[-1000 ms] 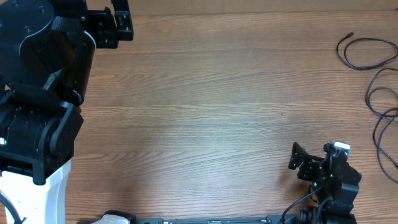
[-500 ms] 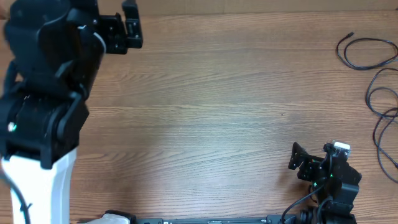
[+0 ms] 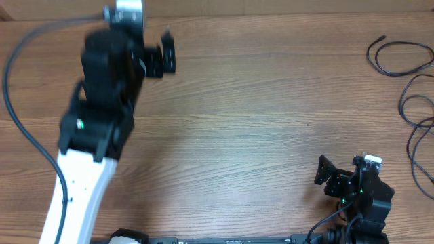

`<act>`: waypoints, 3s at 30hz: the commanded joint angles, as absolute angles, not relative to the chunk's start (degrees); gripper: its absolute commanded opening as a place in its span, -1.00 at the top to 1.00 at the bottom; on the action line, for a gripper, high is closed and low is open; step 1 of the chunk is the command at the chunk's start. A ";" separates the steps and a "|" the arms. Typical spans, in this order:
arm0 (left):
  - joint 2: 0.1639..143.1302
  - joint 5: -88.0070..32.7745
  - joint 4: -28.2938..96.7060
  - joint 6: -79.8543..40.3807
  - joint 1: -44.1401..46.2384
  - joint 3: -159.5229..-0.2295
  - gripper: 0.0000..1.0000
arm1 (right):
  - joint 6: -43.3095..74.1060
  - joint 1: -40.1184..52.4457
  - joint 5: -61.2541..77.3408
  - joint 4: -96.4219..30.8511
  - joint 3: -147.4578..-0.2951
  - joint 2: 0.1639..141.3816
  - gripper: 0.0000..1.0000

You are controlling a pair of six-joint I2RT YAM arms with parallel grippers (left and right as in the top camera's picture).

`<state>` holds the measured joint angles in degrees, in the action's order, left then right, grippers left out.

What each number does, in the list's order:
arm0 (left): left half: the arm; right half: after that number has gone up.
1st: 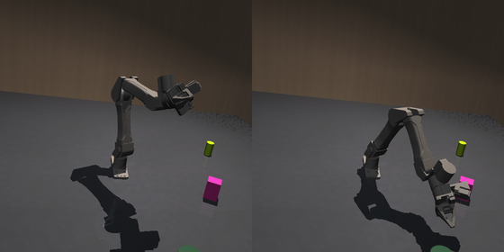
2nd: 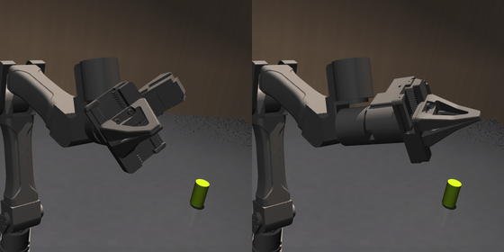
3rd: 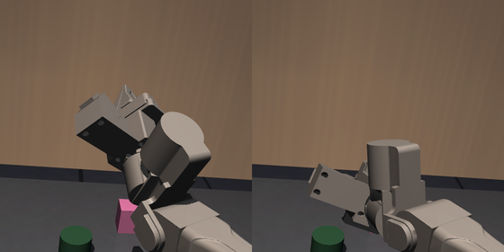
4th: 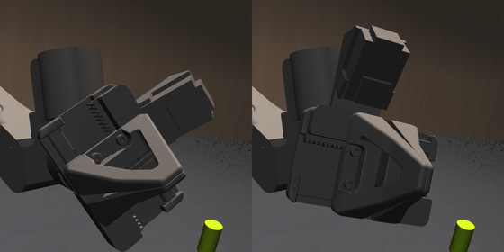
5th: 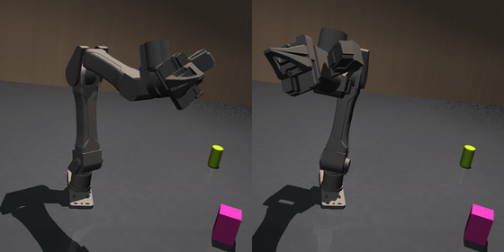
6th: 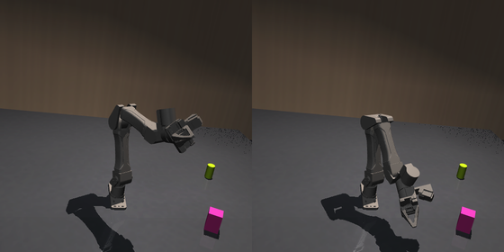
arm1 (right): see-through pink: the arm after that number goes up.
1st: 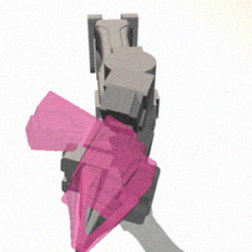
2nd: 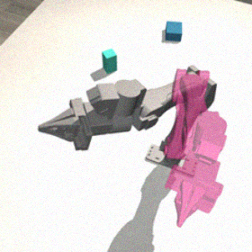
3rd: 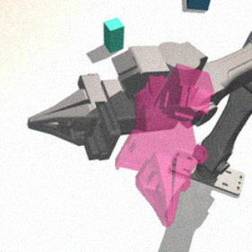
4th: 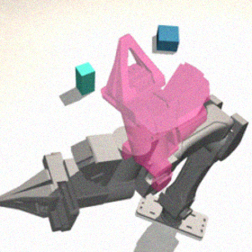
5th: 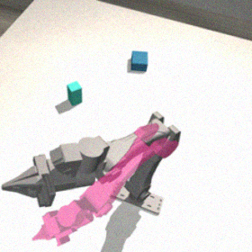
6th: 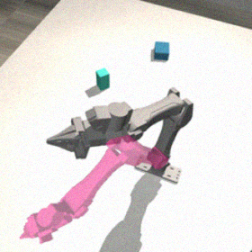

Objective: Untangle cables

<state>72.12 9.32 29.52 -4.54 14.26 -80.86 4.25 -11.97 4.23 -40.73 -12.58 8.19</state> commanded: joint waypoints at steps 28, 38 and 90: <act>11.53 1.72 2.63 -6.20 4.03 -3.49 -1.00 | 4.03 -12.12 3.95 -40.56 -12.58 7.73 -1.00; 2.76 4.14 4.19 0.34 3.01 -0.27 -1.00 | 4.03 -12.12 3.95 -40.53 -12.58 7.73 -1.00; 0.14 1.93 4.38 -2.79 0.56 -0.32 -1.00 | 4.03 -12.12 3.95 -40.56 -12.58 7.73 -1.00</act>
<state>0.86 1.28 4.64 1.54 0.99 -0.64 4.25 -11.97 4.21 -40.73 -12.58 8.19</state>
